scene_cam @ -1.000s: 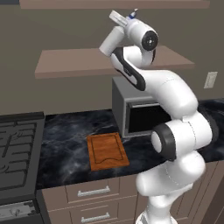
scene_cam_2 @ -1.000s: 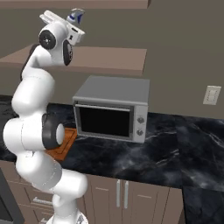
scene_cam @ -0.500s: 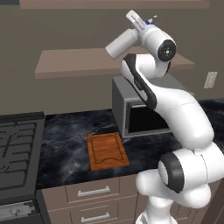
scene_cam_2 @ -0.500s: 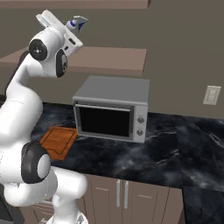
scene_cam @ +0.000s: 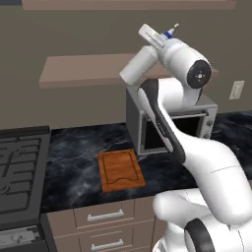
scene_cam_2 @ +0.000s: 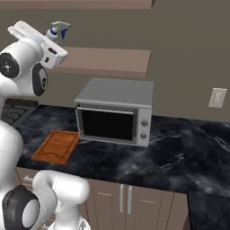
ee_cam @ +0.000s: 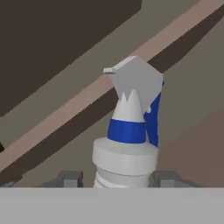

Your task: Grab the spray bottle from the shelves, then place it next to the cutting board for sanitizing. Then grab the dish brush from the countertop next to the sink and place it next to the cutting board.

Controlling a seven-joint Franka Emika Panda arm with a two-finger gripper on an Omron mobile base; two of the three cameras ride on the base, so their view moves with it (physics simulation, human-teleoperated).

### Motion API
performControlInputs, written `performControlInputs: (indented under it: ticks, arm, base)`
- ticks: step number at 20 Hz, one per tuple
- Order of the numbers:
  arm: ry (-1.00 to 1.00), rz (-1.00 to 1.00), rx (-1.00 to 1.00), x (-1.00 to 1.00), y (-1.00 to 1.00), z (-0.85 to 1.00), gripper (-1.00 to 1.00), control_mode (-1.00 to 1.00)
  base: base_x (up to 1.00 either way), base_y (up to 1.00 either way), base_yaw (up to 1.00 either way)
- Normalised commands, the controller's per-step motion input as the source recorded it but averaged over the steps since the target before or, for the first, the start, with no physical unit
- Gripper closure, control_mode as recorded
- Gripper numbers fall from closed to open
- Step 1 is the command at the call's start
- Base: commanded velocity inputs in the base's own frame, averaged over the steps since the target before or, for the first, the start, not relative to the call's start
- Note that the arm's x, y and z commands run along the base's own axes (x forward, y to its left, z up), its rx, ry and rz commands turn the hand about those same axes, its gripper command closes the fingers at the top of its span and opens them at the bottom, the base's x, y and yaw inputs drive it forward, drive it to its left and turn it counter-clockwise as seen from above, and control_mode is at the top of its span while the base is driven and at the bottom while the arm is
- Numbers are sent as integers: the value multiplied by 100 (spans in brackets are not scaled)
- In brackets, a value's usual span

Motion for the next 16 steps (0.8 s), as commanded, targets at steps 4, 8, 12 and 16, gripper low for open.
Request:
performControlInputs:
  ticks: [4,8,12,16]
  arm:
    - [16,5,-19,-97,97,-76,100,-100]
    - [14,9,-33,-76,100,-88,100,-100]
    - [6,7,-50,-29,100,-87,100,-100]
    - [26,2,-43,21,87,-59,100,-100]
  base:
    - [0,0,0]
    - [0,0,0]
    - [0,0,0]
    - [0,0,0]
